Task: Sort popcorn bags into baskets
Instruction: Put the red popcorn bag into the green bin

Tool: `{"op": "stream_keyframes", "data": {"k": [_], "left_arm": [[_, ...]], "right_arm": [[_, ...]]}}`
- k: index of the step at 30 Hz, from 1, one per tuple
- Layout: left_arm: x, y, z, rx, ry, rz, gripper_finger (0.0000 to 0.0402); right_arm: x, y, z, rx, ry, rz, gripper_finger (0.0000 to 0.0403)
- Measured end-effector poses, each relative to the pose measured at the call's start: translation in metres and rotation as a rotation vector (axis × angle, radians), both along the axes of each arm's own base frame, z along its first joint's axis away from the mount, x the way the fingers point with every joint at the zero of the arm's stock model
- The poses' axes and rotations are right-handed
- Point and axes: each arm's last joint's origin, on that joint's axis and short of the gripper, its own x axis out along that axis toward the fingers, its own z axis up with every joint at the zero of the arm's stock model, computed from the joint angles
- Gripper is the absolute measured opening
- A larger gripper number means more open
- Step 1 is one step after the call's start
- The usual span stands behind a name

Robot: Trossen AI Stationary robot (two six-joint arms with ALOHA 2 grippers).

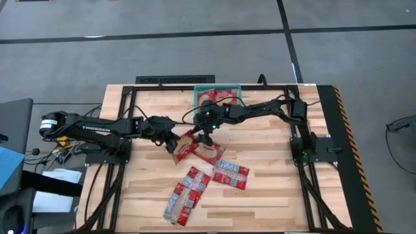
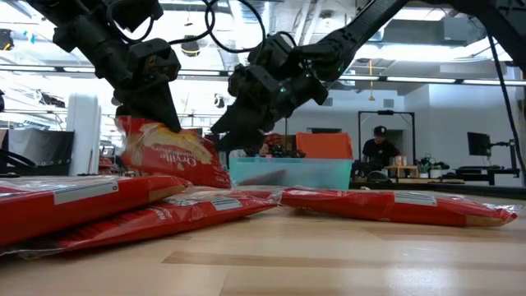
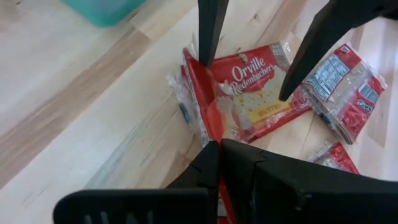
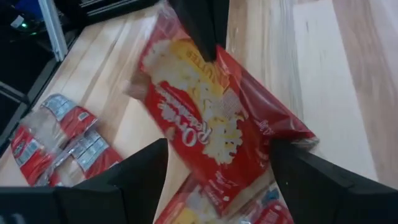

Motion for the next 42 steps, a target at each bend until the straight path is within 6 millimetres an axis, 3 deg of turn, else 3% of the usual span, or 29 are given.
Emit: {"op": "stream_keyframes", "data": {"k": [4, 10, 14, 17, 24, 28, 33, 39, 42], "left_arm": [[0.000, 0.000, 0.000, 0.001, 0.000, 0.000, 0.0000], [-0.001, 0.000, -0.001, 0.018, 0.014, -0.013, 0.0000], [-0.001, 0.000, -0.001, 0.028, 0.016, -0.023, 0.0000], [-0.001, 0.000, -0.001, 0.031, 0.017, -0.026, 0.0000], [-0.001, 0.000, -0.001, 0.032, 0.018, -0.026, 0.0000], [-0.001, 0.000, -0.001, 0.032, 0.018, -0.025, 0.0000], [-0.001, 0.000, -0.001, 0.033, 0.018, -0.024, 0.0000], [-0.001, 0.001, -0.001, 0.047, 0.020, -0.007, 0.0000], [-0.001, 0.001, 0.000, 0.052, 0.020, 0.000, 0.0000]], "right_arm": [[-0.002, -0.004, 0.003, -0.005, 0.008, -0.019, 0.0306], [-0.012, -0.012, 0.038, -0.057, -0.066, -0.040, 0.0306], [-0.013, -0.016, 0.043, -0.134, -0.094, -0.050, 0.0306], [-0.009, -0.017, 0.035, -0.161, -0.115, -0.035, 0.0306], [0.001, -0.014, -0.008, -0.134, -0.037, -0.007, 0.0306], [0.003, -0.012, -0.017, -0.115, -0.031, 0.017, 0.0299], [0.005, -0.009, -0.013, -0.140, -0.068, 0.037, 0.0222], [0.005, -0.008, -0.013, -0.112, -0.067, 0.042, 0.0035], [0.005, -0.008, -0.011, -0.079, -0.056, 0.021, 0.0024]]}}
